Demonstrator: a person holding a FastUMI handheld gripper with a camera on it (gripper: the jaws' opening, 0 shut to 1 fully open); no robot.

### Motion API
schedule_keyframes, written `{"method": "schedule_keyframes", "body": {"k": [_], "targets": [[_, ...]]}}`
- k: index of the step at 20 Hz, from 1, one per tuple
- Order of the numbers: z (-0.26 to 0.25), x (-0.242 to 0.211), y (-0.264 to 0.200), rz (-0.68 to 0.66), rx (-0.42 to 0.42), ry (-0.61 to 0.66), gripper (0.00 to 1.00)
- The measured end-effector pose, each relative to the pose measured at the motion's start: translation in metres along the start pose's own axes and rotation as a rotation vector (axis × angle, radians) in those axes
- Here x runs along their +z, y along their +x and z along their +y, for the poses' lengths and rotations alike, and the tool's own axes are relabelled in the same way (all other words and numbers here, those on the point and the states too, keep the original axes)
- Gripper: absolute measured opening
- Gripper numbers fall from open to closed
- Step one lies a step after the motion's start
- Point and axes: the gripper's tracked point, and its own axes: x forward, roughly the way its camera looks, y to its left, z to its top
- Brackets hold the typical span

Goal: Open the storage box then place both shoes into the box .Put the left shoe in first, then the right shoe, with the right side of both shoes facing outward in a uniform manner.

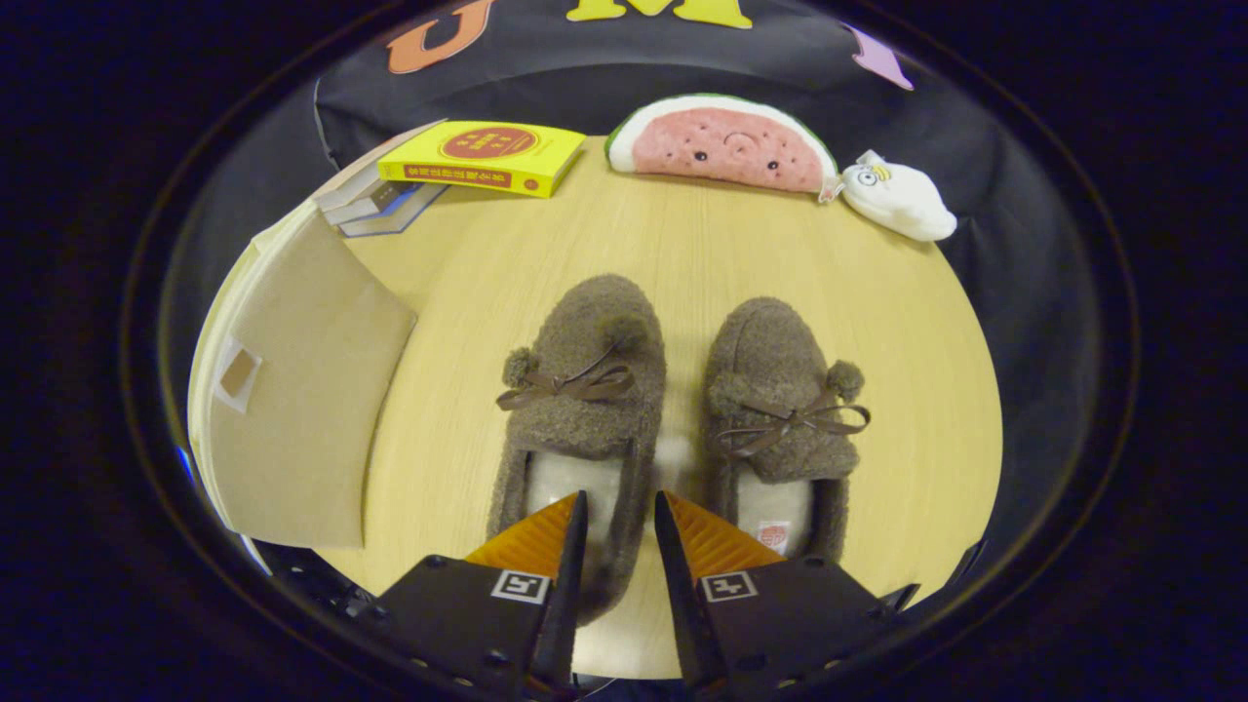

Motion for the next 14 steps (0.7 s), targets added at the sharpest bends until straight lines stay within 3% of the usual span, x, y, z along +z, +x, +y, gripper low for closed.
{"method": "schedule_keyframes", "body": {"k": [2,4,5,9,14], "targets": [[0.001,0.003,0.005,0.003,-0.014,0.006,0.22],[-0.004,0.003,0.004,0.007,-0.02,0.034,0.2],[-0.001,0.003,0.006,0.016,-0.011,0.059,0.01],[0.015,0.01,-0.017,0.017,0.147,0.226,0.01],[0.042,0.03,-0.083,-0.062,0.29,0.276,0.01]]}}
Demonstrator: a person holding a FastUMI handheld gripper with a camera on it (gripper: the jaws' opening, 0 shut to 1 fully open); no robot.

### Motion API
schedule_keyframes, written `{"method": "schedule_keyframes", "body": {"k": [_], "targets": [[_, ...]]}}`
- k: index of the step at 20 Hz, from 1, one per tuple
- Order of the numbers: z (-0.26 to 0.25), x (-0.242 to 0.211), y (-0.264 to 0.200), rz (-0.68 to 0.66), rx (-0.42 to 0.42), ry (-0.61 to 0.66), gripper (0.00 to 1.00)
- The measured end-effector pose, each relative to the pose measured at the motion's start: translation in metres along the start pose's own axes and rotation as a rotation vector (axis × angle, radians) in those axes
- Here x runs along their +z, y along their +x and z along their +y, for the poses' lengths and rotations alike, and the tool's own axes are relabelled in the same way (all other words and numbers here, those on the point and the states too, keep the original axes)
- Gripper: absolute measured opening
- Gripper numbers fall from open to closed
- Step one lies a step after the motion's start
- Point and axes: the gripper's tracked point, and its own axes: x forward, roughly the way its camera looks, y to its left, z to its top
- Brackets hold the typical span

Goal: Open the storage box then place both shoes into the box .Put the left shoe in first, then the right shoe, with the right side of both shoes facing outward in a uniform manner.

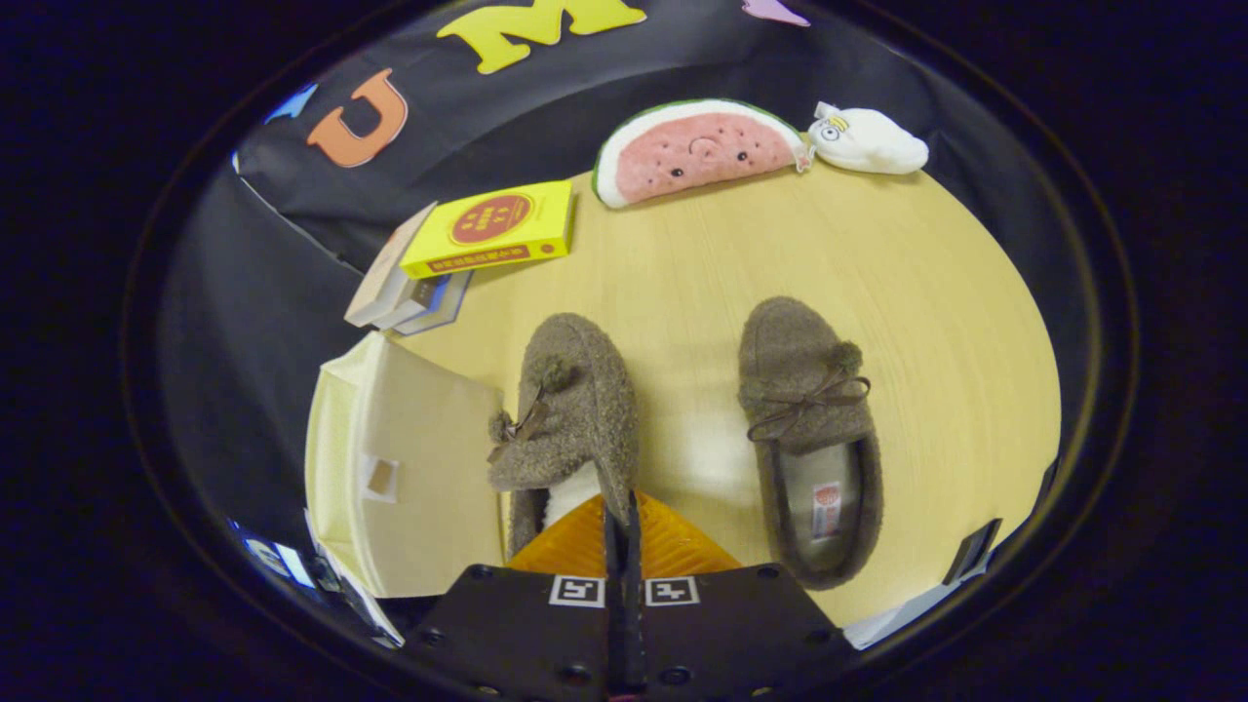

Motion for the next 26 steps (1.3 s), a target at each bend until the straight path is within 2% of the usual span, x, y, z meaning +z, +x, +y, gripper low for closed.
{"method": "schedule_keyframes", "body": {"k": [8,13,17,23,26], "targets": [[0.094,0.001,-0.068,-0.089,0.047,-0.089,0.0],[0.176,-0.01,-0.08,-0.128,0.134,-0.075,0.0],[0.233,-0.027,-0.048,-0.115,0.164,-0.053,0.0],[0.257,-0.054,0.044,-0.111,0.047,0.012,0.01],[0.262,-0.066,0.08,-0.086,0.026,0.018,0.0]]}}
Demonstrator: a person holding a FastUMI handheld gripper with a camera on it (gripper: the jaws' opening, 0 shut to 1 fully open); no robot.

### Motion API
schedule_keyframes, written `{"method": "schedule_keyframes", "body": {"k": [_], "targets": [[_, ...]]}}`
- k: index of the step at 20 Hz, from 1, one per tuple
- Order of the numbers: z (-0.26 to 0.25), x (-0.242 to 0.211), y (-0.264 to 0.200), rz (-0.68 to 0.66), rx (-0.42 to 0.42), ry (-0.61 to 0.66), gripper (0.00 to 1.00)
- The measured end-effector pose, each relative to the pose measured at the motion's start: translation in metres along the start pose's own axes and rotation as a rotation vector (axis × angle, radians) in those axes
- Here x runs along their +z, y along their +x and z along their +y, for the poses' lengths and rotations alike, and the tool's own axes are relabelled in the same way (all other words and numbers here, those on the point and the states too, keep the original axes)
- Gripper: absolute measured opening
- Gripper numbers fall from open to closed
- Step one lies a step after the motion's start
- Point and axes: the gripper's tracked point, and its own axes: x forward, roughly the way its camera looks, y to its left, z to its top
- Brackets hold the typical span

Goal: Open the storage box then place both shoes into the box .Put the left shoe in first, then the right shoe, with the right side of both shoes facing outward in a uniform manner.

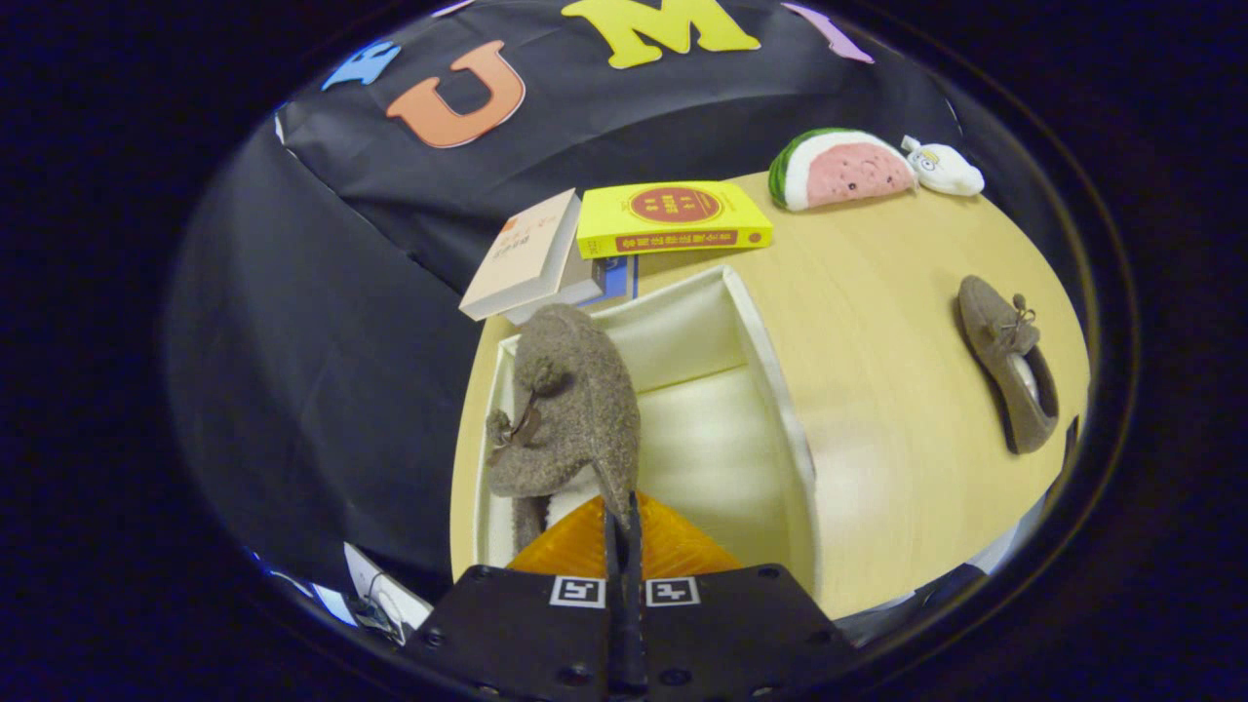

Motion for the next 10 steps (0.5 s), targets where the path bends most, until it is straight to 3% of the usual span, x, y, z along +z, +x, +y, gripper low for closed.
{"method": "schedule_keyframes", "body": {"k": [3,10], "targets": [[0.0,-0.015,0.022,0.023,-0.034,0.012,0.01],[-0.007,-0.056,0.061,0.212,-0.108,-0.056,0.01]]}}
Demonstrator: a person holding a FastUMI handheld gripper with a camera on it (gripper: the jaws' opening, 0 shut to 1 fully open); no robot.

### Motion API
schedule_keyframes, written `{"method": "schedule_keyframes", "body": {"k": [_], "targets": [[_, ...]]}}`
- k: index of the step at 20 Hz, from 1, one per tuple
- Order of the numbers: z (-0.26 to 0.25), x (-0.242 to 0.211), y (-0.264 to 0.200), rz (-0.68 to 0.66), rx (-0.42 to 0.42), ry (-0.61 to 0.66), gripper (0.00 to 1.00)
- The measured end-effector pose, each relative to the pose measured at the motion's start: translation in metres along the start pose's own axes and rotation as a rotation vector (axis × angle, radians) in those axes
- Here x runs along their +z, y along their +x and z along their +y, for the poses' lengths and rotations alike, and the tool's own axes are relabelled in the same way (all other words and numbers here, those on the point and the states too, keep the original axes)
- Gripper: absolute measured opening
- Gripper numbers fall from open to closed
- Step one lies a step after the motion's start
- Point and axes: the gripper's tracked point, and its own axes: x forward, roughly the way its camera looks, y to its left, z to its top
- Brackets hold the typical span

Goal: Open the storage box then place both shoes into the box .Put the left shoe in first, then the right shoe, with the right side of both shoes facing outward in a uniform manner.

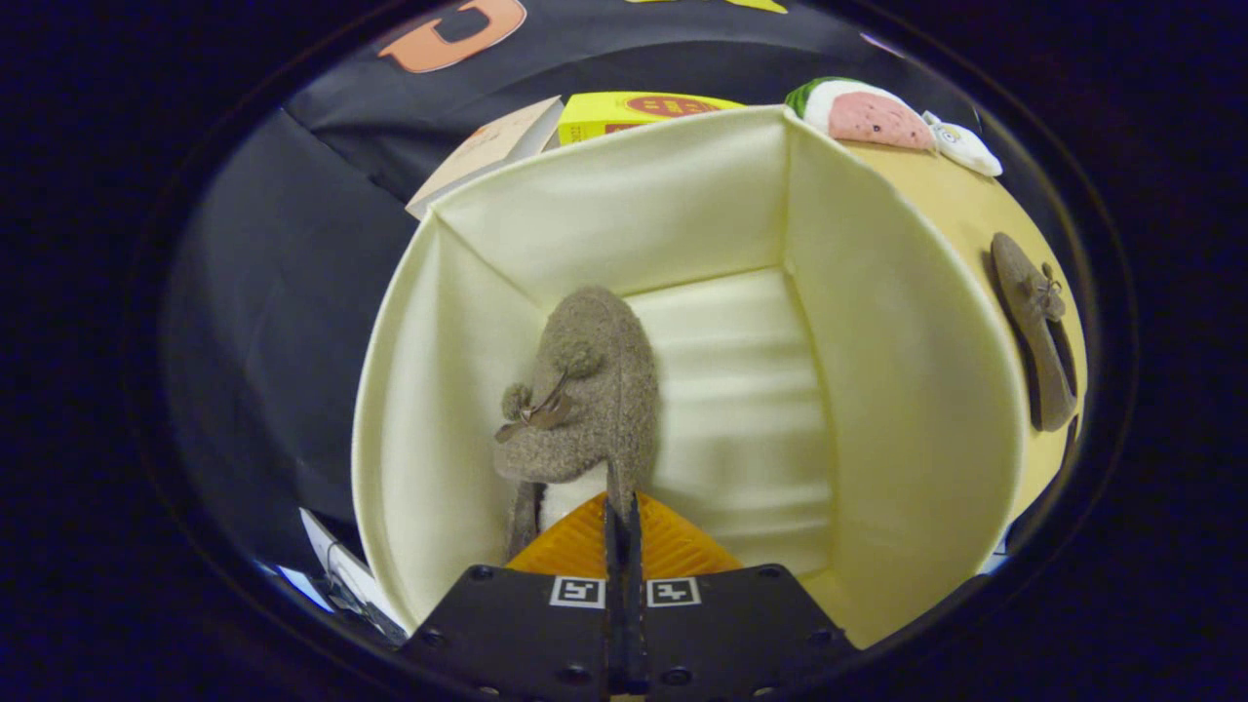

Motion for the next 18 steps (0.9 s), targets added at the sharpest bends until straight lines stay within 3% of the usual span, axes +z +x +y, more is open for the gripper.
{"method": "schedule_keyframes", "body": {"k": [4,7,12,13,15,18], "targets": [[0.003,-0.001,-0.007,0.015,0.022,-0.044,0.06],[0.006,0.002,-0.023,-0.001,0.028,-0.126,0.33],[-0.003,0.011,-0.075,-0.075,0.001,-0.245,0.62],[-0.009,0.013,-0.085,-0.095,-0.016,-0.267,0.75],[-0.015,0.016,-0.108,-0.123,-0.026,-0.295,0.88],[-0.027,0.011,-0.141,-0.127,-0.007,-0.315,0.91]]}}
